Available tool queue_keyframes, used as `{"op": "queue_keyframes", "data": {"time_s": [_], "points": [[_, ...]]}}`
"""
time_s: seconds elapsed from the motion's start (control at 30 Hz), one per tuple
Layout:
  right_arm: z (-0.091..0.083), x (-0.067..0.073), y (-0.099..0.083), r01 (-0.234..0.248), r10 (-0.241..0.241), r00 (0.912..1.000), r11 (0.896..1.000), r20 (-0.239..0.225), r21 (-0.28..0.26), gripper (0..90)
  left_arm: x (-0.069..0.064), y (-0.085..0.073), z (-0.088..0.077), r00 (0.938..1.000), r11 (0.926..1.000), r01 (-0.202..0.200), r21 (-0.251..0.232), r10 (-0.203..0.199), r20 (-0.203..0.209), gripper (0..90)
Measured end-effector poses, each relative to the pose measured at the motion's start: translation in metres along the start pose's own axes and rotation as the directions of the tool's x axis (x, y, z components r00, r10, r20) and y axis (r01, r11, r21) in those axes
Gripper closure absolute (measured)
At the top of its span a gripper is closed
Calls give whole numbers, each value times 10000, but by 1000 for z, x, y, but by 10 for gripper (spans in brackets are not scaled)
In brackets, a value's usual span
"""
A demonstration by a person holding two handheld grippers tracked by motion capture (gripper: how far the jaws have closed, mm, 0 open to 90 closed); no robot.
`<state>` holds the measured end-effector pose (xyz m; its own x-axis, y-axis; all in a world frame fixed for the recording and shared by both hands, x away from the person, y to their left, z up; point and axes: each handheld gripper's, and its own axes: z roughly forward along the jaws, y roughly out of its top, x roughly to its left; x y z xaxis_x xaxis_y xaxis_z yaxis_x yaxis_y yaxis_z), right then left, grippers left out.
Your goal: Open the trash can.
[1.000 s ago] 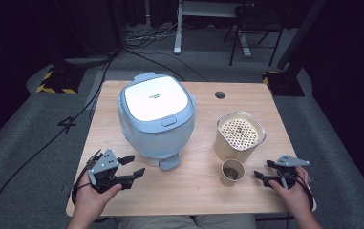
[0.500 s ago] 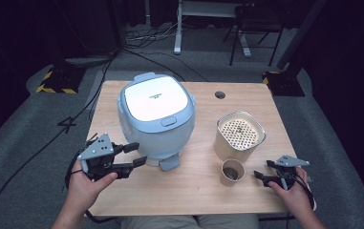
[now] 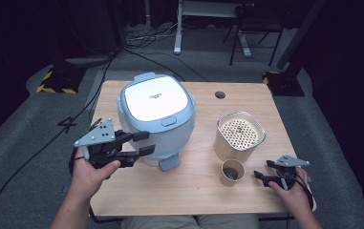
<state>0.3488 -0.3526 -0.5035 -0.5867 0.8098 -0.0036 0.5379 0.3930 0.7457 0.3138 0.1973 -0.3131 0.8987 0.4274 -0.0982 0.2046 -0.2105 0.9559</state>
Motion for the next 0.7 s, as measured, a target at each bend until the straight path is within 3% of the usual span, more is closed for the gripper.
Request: {"op": "queue_keyframes", "data": {"time_s": [0.23, 0.37, 0.53, 0.7], "points": [[0, 0, 0, -7, 7, 10000, 10000, -4, 3, 247, 3, 19, 4, 9995, 9993, -289, -216, 291, 95, 580], [0, 0, 0, -9, 9, 10000, 10000, -18, -4, 248, 13, 30, 15, 9983, 9973, -572, -468, 565, -165, 597], [0, -1, 0, 11, -11, 10000, 10000, -70, -14, 248, 31, 36, 28, 9996, 9984, -208, -529, 198, -192, 617], [-1, -1, 0, 59, -59, 9999, 10000, -134, -10, 248, 40, 40, 40, 9994, 9996, 11, -298, -21, -355, 731]]}}
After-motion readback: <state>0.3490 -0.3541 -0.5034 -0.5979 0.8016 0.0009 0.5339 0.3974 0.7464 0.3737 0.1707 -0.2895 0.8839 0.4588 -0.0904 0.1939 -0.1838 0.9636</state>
